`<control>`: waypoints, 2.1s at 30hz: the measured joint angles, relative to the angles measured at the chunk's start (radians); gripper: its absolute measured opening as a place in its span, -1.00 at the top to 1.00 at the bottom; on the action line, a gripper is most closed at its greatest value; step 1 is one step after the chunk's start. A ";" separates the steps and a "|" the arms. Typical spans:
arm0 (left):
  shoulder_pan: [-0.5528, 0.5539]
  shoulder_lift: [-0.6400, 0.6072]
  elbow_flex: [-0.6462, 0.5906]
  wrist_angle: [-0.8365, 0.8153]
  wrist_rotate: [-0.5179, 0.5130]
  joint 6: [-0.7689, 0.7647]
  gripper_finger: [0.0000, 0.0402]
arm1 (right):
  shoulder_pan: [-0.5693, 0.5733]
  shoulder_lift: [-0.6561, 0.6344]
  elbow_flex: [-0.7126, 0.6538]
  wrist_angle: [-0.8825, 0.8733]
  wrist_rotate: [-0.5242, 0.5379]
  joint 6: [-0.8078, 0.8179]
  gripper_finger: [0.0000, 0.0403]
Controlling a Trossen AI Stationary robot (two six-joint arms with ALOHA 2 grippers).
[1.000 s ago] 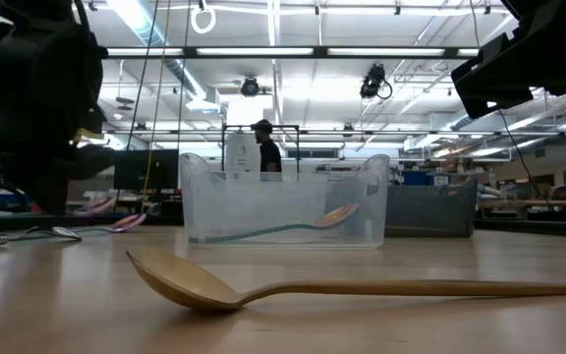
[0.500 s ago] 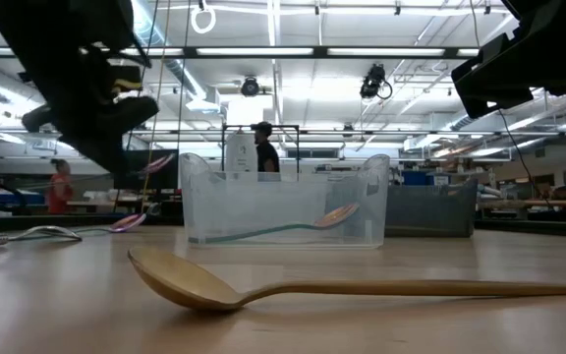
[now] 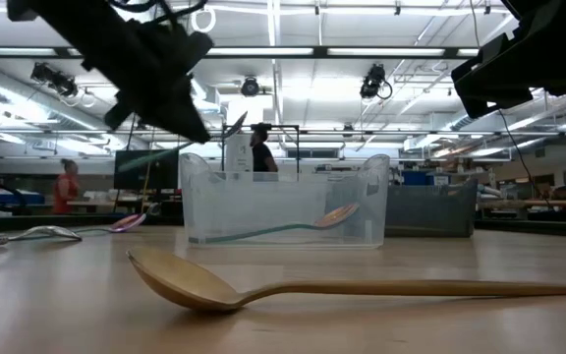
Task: Sort silverware by color (type)
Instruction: Put the purple spoon into the bottom transparent bin
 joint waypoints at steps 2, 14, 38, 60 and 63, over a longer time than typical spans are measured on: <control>0.012 0.000 0.000 0.074 0.021 0.048 0.91 | 0.000 0.000 0.000 0.000 0.000 -0.001 0.57; 0.039 0.074 0.001 0.517 0.119 0.245 0.91 | 0.000 0.000 0.000 0.016 0.000 -0.020 0.57; 0.044 0.344 0.223 0.314 0.247 0.459 0.90 | 0.000 0.000 0.000 0.014 -0.005 -0.018 0.57; 0.043 0.403 0.222 0.270 0.279 0.357 0.82 | 0.000 0.000 0.000 0.009 -0.004 -0.014 0.57; 0.043 0.410 0.222 0.271 0.275 0.357 0.70 | 0.000 0.000 0.000 0.007 -0.004 -0.015 0.57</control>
